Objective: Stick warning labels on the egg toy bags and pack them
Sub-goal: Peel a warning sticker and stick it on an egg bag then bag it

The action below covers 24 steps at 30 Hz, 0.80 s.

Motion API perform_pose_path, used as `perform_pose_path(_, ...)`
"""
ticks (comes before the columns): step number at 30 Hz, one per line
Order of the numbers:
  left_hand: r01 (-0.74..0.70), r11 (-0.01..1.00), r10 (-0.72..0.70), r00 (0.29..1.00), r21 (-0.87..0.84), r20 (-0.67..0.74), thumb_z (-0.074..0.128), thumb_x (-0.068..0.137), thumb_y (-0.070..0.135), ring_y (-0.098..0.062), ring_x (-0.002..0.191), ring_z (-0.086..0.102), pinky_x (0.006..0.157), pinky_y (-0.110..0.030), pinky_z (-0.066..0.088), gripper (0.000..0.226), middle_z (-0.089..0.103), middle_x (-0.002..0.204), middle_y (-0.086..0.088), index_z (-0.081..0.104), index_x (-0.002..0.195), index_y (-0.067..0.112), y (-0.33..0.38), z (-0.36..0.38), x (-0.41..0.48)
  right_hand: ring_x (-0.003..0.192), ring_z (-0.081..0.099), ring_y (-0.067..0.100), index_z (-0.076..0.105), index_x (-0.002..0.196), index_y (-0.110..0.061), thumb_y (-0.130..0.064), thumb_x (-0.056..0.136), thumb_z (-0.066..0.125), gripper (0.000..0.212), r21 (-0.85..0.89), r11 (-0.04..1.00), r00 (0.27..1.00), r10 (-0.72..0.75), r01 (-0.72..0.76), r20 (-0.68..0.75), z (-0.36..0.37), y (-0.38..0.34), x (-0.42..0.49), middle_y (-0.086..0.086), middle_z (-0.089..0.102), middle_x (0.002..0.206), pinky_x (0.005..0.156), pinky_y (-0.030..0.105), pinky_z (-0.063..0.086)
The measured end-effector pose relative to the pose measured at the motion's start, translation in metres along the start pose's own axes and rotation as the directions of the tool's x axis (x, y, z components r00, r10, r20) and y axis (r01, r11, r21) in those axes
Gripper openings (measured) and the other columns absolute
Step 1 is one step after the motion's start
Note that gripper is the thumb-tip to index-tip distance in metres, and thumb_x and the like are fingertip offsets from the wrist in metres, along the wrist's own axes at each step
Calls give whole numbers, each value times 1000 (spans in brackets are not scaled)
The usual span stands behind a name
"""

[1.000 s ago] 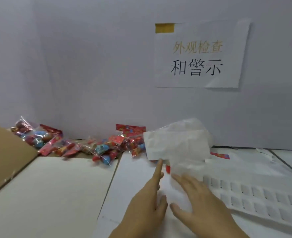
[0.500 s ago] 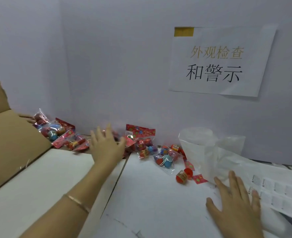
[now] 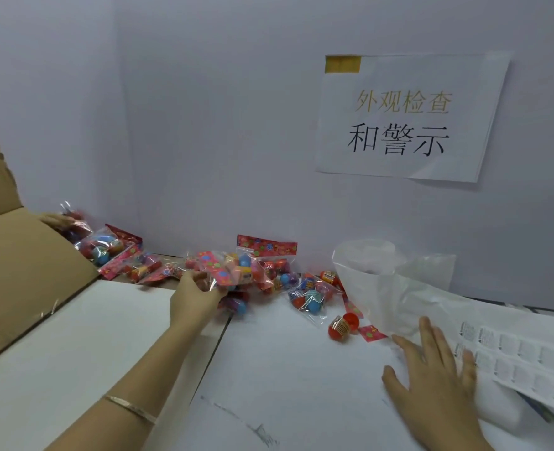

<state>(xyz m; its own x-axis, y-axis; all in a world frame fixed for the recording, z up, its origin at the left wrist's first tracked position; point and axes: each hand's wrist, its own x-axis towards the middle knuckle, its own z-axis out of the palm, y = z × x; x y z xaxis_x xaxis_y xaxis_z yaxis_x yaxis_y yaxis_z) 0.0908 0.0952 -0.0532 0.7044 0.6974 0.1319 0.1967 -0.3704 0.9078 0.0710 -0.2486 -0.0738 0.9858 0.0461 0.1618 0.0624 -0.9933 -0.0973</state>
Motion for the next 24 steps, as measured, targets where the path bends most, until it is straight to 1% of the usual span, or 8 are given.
perform_pose_path(3, -98, 992, 94, 994, -81, -53, 74, 86, 23, -10, 81, 60, 64, -29, 49, 25, 64, 106, -3, 56, 101, 21, 14, -9, -1, 147, -18, 12, 13, 147, -46, -58, 93, 30, 58, 3, 1000, 1000, -10, 10, -14, -2, -1, -3, -4, -25, 159, 111, 51, -16)
perform_pose_path(5, -100, 962, 79, 993, -255, -91, 72, 87, 14, -23, 87, 65, 71, -41, 57, 22, 61, 100, -1, 55, 98, 19, 29, -22, -3, 147, -15, 11, 17, 145, -47, -56, 93, 32, 56, 29, 999, 1000, -18, 18, -11, -6, -3, -5, -6, -17, 161, 104, 51, -24)
perform_pose_path(8, -243, 928, 172, 952, -283, -253, 72, 85, 5, -13, 89, 61, 61, -23, 51, 28, 56, 97, 4, 54, 103, 18, 48, -41, -19, 148, 0, 8, 27, 139, -49, -55, 93, 33, 47, 8, 999, 999, -42, 42, -20, -15, -9, -10, -13, 7, 160, 100, 48, -28)
perform_pose_path(11, -253, 804, 159, 964, -539, -215, 67, 85, -3, -7, 81, 61, 58, -14, 53, 30, 56, 96, 0, 53, 96, 21, 62, -46, -57, 131, 38, 1, 48, 114, -52, -49, 91, 52, 23, 307, 934, 983, -161, 181, -89, -26, -24, -21, -27, 49, 131, 114, 37, 9)
perform_pose_path(14, -26, 559, 168, 982, -829, 83, 70, 76, -3, -23, 77, 71, 63, -27, 60, 30, 64, 85, -7, 51, 91, 14, 71, -31, -105, 98, 67, 9, 65, 101, -39, -40, 81, 74, 22, 908, 418, 971, -214, -5, 104, -52, -50, -34, -19, 71, 96, 77, 18, 51)
perform_pose_path(16, 57, 556, 185, 964, -829, 191, 80, 60, 20, -24, 75, 72, 63, -28, 59, 39, 67, 76, -2, 51, 86, 14, 71, -13, -134, 89, 72, 20, 61, 112, -31, -50, 69, 75, 49, 943, 108, 869, -366, -316, 333, -64, -64, -37, -7, 74, 97, 70, 30, 59)
perform_pose_path(20, 90, 675, 191, 938, -733, 291, 82, 50, 39, -27, 80, 71, 68, -37, 61, 39, 65, 76, -6, 54, 70, 21, 64, 12, -166, 92, 72, 26, 58, 123, -22, -44, 72, 64, 56, 951, -186, 944, -269, -246, 192, -64, -80, -34, 4, 74, 104, 69, 39, 60)
perform_pose_path(24, 261, 710, 76, 895, -654, 440, 87, 39, 31, -23, 79, 75, 64, -29, 61, 73, 73, 77, -1, 55, 104, 23, 54, 15, -162, 82, 73, 27, 58, 117, -19, -31, 73, 69, 47, 954, -274, 992, -61, -120, 107, -53, -77, -35, 8, 75, 93, 59, 30, 58)
